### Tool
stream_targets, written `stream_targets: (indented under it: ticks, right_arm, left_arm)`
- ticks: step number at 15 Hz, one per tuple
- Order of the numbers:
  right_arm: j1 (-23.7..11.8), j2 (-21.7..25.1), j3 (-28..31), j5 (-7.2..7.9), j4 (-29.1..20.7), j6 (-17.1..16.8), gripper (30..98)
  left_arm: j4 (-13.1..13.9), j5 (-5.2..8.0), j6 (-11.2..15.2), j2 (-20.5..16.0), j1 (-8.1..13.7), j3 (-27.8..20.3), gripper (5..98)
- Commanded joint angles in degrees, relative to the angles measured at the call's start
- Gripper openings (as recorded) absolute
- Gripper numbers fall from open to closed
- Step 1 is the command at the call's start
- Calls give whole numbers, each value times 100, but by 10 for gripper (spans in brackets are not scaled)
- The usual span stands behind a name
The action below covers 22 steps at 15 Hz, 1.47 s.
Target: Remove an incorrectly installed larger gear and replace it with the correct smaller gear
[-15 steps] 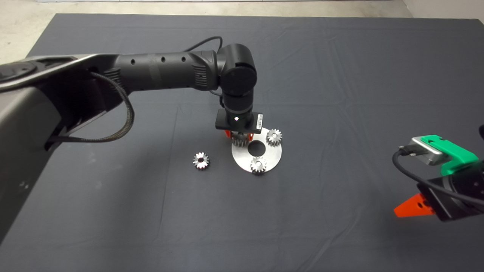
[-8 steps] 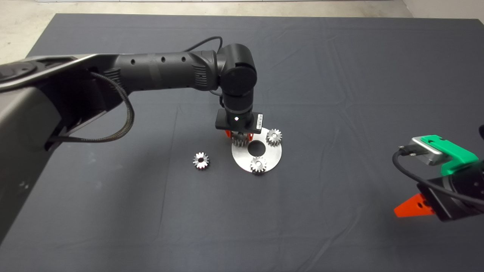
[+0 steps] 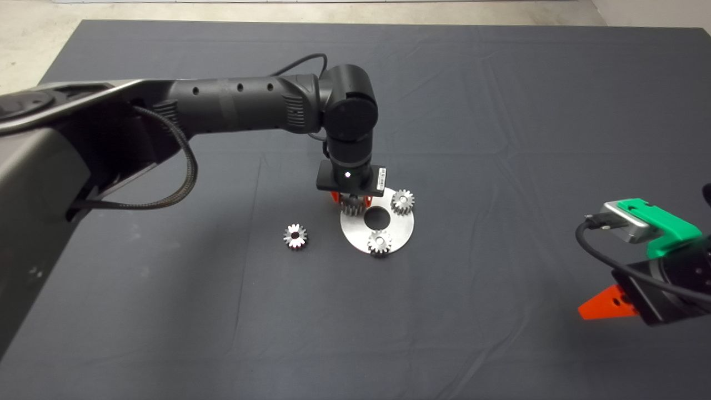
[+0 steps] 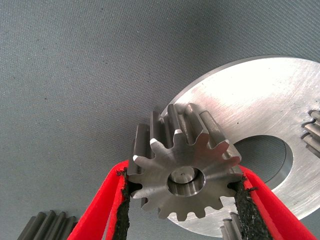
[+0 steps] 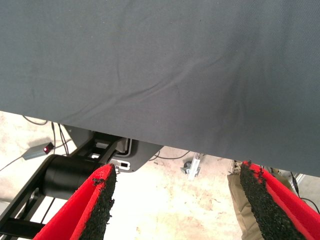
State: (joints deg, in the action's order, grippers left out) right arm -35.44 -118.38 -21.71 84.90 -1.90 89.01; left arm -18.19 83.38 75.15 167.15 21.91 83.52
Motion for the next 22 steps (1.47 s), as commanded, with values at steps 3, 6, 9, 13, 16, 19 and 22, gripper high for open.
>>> stream_targets:
  ticks: [3,6,9,13,16,19,22]
  right_arm:
    - [-113,21,11,-25,146,-6,660]
    - [-120,12,2,-17,146,-6,660]
    - [-114,-5,2,-8,146,-6,660]
    - [-113,-14,2,-8,146,-6,660]
    - [-118,3,2,-8,146,-6,660]
    - [-113,3,2,-8,146,-6,660]
    - [-113,3,2,-8,146,-6,660]
  left_arm:
    - [465,2,17,-1,139,-206,455]
    - [712,65,17,-1,314,-206,454]
    - [791,73,17,-1,342,-206,454]
    - [808,64,34,-1,656,-162,405]
    - [829,64,43,7,692,-171,401]
    - [826,64,43,7,692,-171,401]
    - [826,64,43,16,692,-187,401]
